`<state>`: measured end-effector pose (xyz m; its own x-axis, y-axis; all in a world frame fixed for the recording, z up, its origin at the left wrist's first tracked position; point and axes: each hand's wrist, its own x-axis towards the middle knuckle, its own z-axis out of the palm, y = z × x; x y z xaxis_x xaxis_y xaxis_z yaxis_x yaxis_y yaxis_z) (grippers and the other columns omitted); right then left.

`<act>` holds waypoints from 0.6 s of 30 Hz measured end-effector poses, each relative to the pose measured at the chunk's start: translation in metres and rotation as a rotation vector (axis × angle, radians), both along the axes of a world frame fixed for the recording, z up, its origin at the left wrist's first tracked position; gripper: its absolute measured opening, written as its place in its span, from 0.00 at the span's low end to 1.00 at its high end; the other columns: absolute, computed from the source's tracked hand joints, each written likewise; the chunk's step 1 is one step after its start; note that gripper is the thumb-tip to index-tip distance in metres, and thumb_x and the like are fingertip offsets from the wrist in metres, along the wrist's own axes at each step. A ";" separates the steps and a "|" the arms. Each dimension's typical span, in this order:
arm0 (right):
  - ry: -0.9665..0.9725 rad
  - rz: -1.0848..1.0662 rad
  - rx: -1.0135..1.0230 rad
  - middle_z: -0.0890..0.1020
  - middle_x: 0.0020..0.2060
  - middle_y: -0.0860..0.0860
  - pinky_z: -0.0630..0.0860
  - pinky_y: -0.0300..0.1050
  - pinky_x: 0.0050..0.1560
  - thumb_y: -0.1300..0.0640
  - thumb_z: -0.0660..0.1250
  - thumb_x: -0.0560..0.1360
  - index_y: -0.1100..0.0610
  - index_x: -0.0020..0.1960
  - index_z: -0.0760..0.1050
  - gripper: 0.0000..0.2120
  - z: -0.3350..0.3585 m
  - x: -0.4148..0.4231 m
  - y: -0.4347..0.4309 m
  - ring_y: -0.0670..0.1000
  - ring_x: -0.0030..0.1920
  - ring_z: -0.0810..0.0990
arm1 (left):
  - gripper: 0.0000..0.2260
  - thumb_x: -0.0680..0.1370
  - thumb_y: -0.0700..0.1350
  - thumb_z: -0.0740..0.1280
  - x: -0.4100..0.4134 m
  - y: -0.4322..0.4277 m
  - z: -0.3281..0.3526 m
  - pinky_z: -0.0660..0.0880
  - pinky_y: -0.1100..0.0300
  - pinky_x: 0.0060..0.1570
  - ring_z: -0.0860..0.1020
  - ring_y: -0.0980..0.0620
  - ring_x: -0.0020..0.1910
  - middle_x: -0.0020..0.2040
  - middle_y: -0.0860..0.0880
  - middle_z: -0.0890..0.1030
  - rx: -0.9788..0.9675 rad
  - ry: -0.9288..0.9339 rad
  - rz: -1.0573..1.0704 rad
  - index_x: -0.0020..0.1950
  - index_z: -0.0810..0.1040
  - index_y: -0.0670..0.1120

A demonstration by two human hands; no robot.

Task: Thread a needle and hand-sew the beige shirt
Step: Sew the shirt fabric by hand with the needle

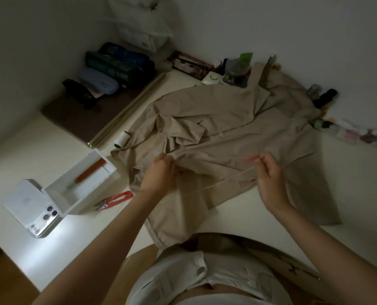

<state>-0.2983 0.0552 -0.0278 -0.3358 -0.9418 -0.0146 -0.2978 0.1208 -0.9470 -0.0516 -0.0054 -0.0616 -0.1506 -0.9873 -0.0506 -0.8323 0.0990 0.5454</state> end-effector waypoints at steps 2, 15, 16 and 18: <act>-0.129 -0.040 -0.042 0.75 0.36 0.50 0.73 0.35 0.44 0.67 0.53 0.80 0.55 0.42 0.70 0.13 0.006 -0.002 -0.002 0.45 0.36 0.74 | 0.08 0.82 0.43 0.57 -0.008 0.008 0.019 0.68 0.61 0.41 0.74 0.50 0.43 0.46 0.48 0.75 -0.108 0.120 0.061 0.51 0.74 0.41; 0.425 0.547 0.369 0.77 0.45 0.50 0.68 0.25 0.38 0.61 0.67 0.76 0.58 0.57 0.72 0.11 -0.039 -0.019 0.016 0.45 0.43 0.77 | 0.15 0.79 0.53 0.59 -0.028 0.093 -0.018 0.67 0.60 0.40 0.75 0.51 0.47 0.58 0.50 0.72 0.216 -0.303 -0.293 0.63 0.66 0.48; 0.422 0.579 0.385 0.79 0.49 0.52 0.69 0.27 0.42 0.61 0.68 0.76 0.59 0.58 0.72 0.12 -0.045 -0.019 0.014 0.47 0.47 0.78 | 0.15 0.79 0.51 0.60 -0.028 0.093 -0.019 0.68 0.60 0.42 0.76 0.50 0.50 0.59 0.50 0.72 0.218 -0.278 -0.285 0.64 0.66 0.48; 0.413 0.604 0.422 0.78 0.52 0.55 0.71 0.36 0.47 0.61 0.68 0.76 0.61 0.58 0.71 0.13 -0.052 -0.018 0.012 0.50 0.51 0.78 | 0.14 0.81 0.46 0.58 -0.024 0.091 -0.020 0.71 0.58 0.48 0.76 0.48 0.55 0.61 0.49 0.73 0.227 -0.248 -0.292 0.66 0.68 0.48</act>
